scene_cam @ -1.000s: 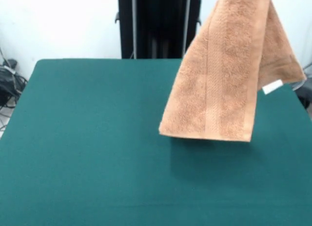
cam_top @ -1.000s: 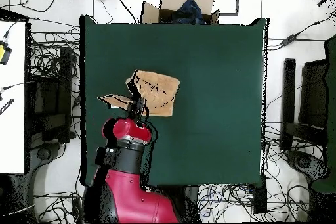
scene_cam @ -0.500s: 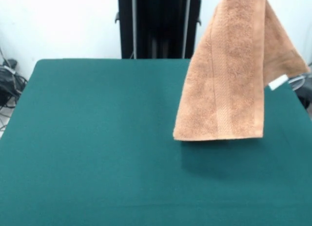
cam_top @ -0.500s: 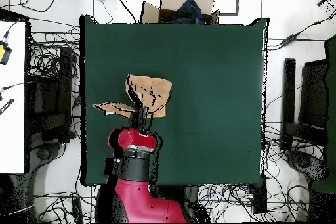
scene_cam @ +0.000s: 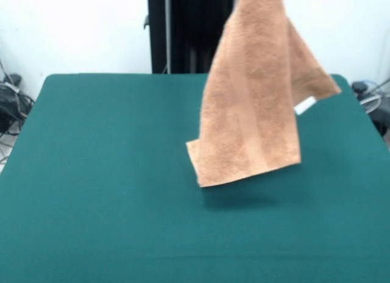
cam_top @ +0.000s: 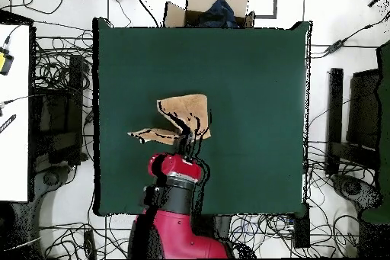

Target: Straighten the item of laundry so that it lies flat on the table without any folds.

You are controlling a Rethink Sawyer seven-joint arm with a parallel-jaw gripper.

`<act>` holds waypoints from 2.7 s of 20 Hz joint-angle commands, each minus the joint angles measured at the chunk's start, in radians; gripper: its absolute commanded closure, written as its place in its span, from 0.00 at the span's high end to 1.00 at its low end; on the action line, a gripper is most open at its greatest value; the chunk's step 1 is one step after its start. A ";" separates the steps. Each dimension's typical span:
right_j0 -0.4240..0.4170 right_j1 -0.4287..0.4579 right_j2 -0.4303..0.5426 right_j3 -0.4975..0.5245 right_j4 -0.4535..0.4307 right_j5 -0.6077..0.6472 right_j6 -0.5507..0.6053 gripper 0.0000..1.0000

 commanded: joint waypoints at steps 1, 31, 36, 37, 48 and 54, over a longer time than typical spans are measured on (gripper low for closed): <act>0.002 0.140 -0.159 -0.095 -0.076 -0.053 -0.308 0.00; 0.232 0.587 -0.241 -0.269 0.353 -0.270 -0.333 0.00; 0.295 0.599 -0.264 -0.273 0.431 -0.232 -0.311 0.00; 0.314 0.606 -0.269 -0.276 0.457 -0.219 -0.314 0.00; 0.460 0.663 -0.309 -0.324 0.669 -0.066 -0.379 0.00; 0.523 0.703 -0.322 -0.379 0.793 0.023 -0.409 0.00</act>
